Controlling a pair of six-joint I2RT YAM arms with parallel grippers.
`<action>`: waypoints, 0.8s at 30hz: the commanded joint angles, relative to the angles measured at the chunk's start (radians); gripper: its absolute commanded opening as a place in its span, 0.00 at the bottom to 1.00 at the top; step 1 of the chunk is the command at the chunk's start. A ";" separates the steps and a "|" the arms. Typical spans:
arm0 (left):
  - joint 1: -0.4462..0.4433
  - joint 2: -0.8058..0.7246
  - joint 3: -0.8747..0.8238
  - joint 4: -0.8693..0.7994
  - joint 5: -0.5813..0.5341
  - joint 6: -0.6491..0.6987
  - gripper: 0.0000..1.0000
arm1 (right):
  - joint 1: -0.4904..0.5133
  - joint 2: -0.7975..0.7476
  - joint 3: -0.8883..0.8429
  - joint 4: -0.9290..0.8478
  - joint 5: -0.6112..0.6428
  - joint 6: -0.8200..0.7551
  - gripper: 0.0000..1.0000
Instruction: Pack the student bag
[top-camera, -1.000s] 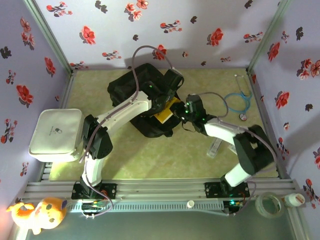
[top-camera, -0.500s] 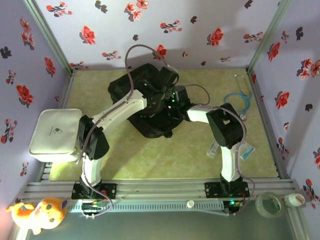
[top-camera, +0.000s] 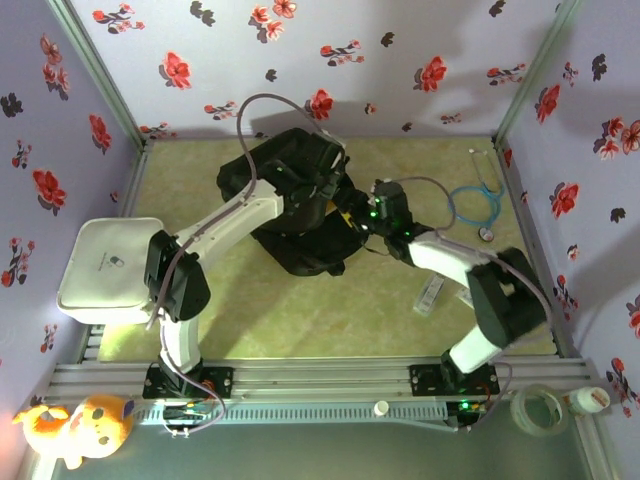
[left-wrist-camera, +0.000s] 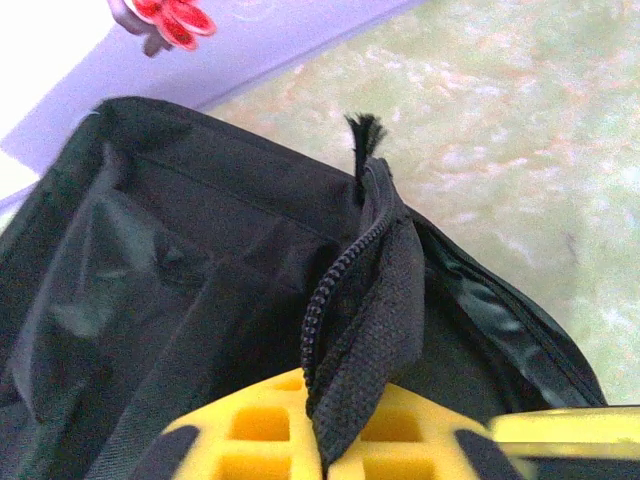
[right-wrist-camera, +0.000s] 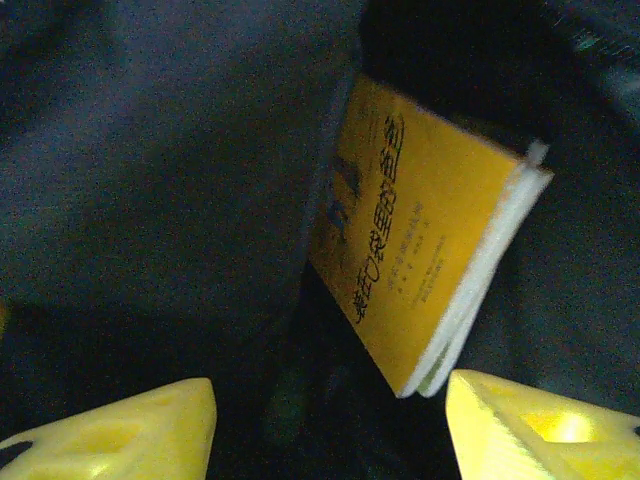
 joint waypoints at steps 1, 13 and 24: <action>0.029 -0.093 -0.054 0.077 0.159 -0.041 0.29 | -0.017 -0.123 -0.085 -0.198 0.165 -0.075 0.65; 0.191 -0.318 -0.474 0.227 0.289 -0.281 0.84 | -0.028 -0.425 -0.138 -0.539 0.472 -0.220 0.76; 0.397 -0.406 -0.844 0.349 0.404 -0.573 0.90 | 0.084 -0.219 -0.031 -0.460 0.355 -0.256 0.77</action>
